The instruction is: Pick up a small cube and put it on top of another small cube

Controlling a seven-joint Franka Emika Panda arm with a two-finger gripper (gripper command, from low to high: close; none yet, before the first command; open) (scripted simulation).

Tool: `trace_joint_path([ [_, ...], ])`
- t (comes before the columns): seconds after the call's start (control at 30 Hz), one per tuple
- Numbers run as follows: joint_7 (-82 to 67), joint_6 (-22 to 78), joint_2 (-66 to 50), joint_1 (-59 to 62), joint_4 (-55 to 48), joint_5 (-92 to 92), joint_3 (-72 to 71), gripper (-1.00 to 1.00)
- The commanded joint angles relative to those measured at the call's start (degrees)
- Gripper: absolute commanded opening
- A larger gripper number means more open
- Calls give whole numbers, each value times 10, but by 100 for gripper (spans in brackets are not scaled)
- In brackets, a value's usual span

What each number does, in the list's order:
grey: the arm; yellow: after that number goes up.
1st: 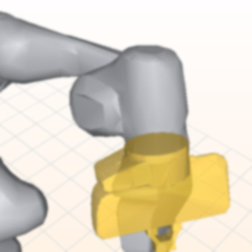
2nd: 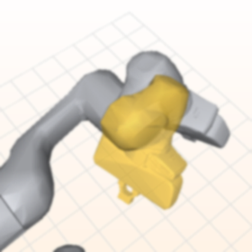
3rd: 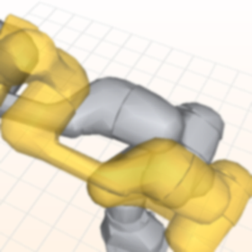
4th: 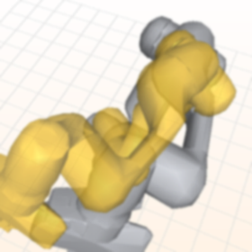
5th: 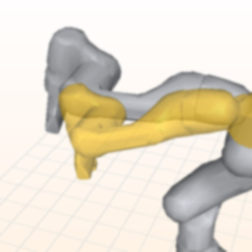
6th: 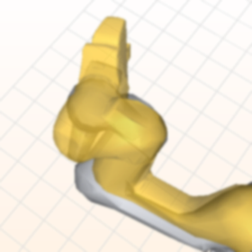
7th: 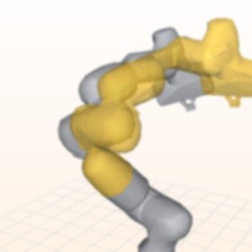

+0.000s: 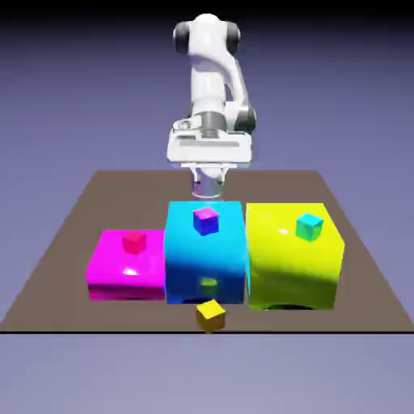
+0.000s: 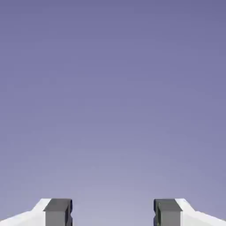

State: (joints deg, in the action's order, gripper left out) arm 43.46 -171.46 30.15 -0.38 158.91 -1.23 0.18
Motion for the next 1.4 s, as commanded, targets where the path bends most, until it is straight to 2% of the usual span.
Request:
trace_joint_path([
  [0.0, 8, 21, -21, 3, -17, -10, 2, 0],
  [1.07, 274, 697, -685, 85, -573, -337, 50, 0],
  [1.13, 280, 712, -700, 87, -585, -344, 51, 0],
  [1.23, 257, 639, -732, 68, -545, -370, 35, 0],
  [1.27, 257, 639, -732, 68, -545, -370, 35, -100],
  [1.37, 272, 688, -710, 81, -572, -352, 46, -100],
])
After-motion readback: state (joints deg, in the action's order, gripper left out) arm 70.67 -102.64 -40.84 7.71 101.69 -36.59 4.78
